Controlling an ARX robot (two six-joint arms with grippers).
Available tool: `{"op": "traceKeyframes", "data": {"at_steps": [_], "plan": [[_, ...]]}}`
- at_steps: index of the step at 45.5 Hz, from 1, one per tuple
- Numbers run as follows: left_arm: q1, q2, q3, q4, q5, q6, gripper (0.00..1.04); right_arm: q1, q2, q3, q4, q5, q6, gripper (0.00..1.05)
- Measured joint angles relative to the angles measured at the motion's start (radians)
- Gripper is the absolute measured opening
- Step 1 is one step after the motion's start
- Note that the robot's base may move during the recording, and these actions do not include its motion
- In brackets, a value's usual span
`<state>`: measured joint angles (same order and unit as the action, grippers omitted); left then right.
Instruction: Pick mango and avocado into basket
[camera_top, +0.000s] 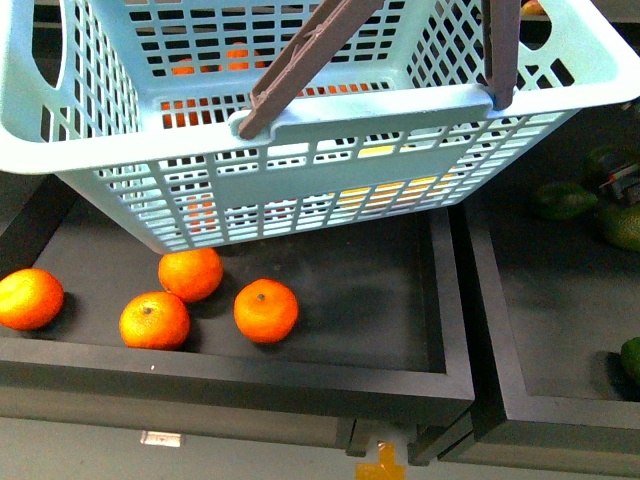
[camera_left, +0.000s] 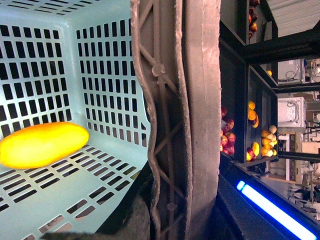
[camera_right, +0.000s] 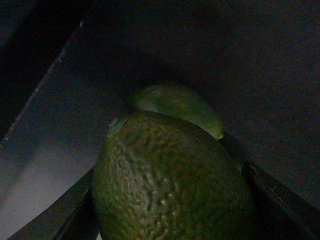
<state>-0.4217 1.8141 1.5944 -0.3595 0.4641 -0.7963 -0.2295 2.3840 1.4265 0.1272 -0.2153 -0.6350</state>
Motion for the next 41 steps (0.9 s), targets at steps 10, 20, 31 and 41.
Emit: {"op": "traceKeyframes", "data": {"at_steps": [10,20,31,41], "plan": [[0.0,0.0,0.0,0.0,0.0,0.0,0.2,-0.064,-0.36,-0.313,0.148,-0.146,0.125,0.71],[0.0,0.0,0.0,0.0,0.0,0.0,0.2,-0.048,-0.663,-0.513,0.219,-0.242,0.257,0.71],[0.0,0.0,0.0,0.0,0.0,0.0,0.2,0.144,-0.916,-0.591,0.321,-0.243,0.44,0.71],[0.0,0.0,0.0,0.0,-0.001,0.0,0.2,0.272,-0.866,-0.588,0.39,-0.173,0.491,0.71]]}}
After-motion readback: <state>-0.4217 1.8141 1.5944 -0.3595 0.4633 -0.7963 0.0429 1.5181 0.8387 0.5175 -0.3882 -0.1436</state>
